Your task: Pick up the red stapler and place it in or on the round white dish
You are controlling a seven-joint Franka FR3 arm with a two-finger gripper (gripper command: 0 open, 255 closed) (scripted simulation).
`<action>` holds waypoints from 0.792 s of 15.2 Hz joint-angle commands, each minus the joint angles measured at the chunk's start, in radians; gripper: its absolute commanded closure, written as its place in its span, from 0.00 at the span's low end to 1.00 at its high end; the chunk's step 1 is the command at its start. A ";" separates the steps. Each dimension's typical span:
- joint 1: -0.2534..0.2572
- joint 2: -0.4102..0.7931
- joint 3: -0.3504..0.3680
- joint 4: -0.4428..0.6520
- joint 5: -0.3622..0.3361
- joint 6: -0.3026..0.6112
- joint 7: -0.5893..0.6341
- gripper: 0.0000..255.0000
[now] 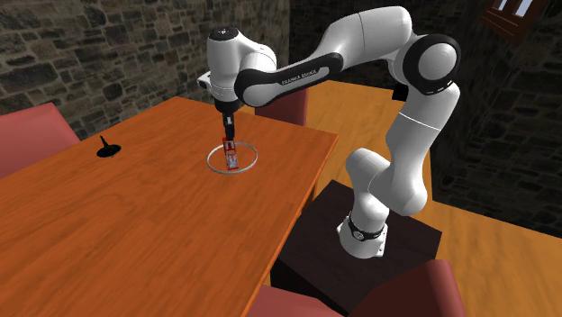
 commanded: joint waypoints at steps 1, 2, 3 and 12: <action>0.000 0.000 0.000 0.000 0.000 0.000 0.000 0.00; 0.001 -0.013 0.016 0.020 0.001 -0.035 0.001 0.00; 0.002 -0.024 0.032 0.041 0.004 -0.069 0.002 0.00; 0.005 -0.040 0.059 0.081 0.009 -0.130 0.001 0.00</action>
